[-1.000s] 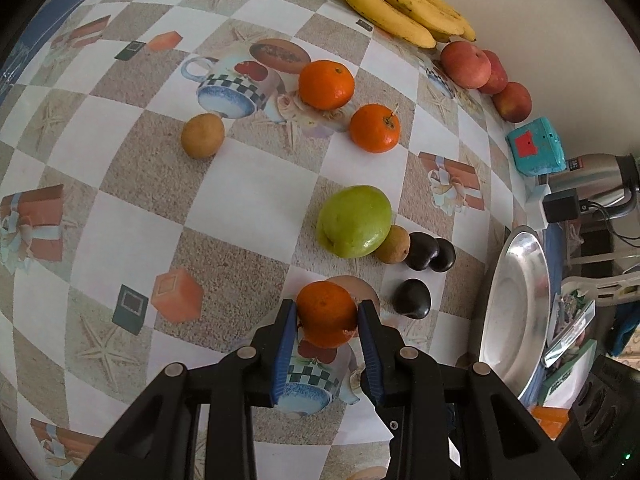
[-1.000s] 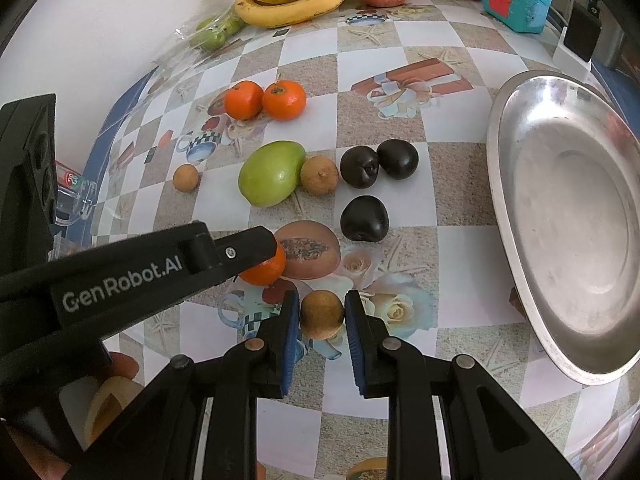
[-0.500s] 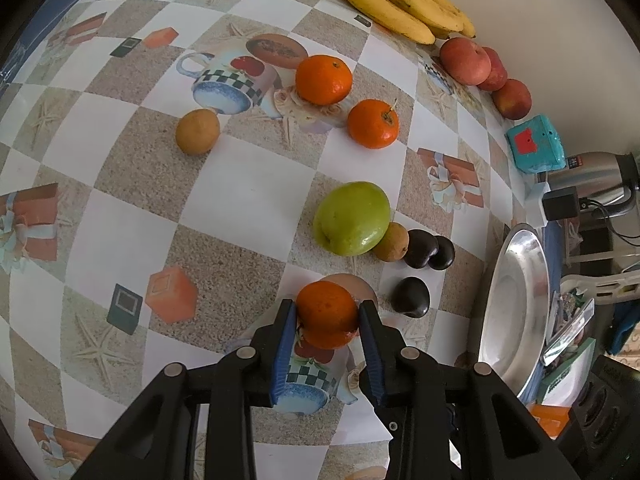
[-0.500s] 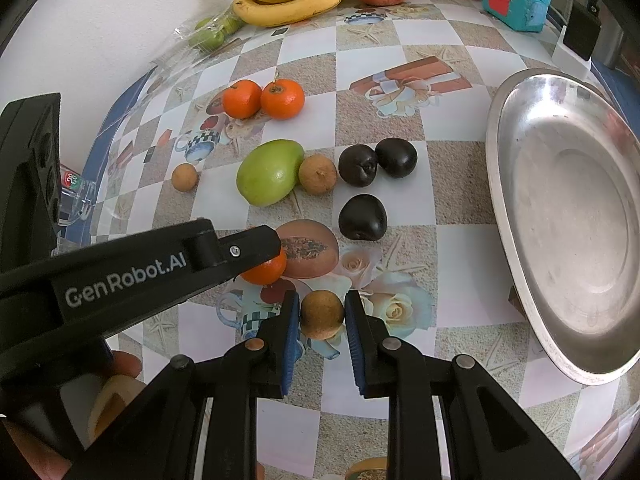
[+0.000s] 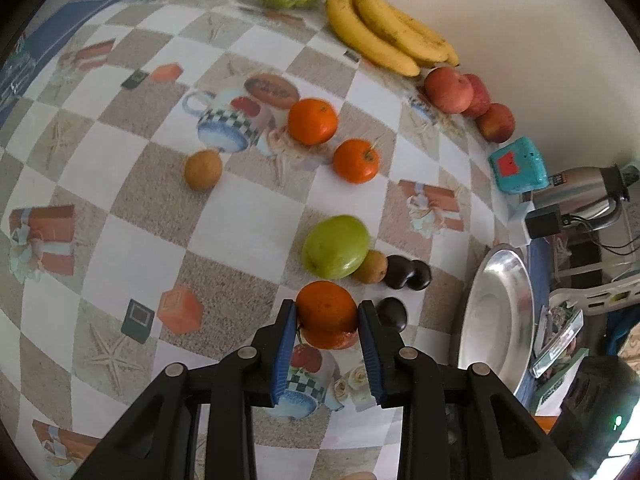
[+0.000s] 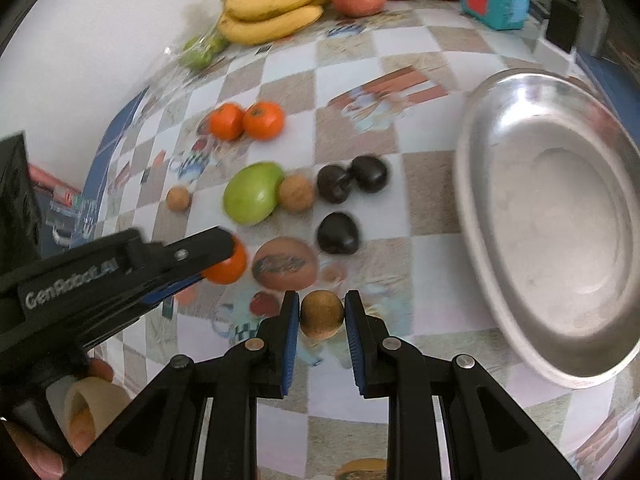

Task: Organize fruits
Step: 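Lift the orange with the left tool while the right tool carries the kiwi over the steel bowl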

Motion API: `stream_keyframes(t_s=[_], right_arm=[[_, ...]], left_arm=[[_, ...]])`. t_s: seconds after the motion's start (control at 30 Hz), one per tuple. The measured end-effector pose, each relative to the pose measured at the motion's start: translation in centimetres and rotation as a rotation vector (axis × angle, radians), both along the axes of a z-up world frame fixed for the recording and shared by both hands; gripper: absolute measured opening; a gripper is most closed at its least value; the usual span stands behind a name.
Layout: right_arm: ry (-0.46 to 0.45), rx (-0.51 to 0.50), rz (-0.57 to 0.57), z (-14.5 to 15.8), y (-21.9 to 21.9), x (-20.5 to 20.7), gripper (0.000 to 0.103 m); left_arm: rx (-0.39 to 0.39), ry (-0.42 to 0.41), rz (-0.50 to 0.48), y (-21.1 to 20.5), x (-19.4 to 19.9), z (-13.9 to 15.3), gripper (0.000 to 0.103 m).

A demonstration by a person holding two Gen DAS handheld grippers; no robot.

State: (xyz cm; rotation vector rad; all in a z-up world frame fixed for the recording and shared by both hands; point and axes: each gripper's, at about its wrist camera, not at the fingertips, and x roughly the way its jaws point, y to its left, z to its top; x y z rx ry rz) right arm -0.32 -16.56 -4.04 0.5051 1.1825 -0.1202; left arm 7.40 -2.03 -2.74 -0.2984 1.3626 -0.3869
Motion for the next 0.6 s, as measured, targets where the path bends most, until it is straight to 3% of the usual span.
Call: stream_keyframes(t_s=[0.33, 0.6], right_arm=[[-0.037, -0.095, -0.26, 1.8, -7.5, -3.5, 0.024], [-0.037, -0.069, -0.398, 1.9, -11.6, -6.2, 0.024]], left_arm=[[-0.042, -0.103, -0.121, -4.0, -1.5, 2.0, 0.033], [-0.059, -0.184, -0.25, -8.2, -3.5, 3.0, 0.033]])
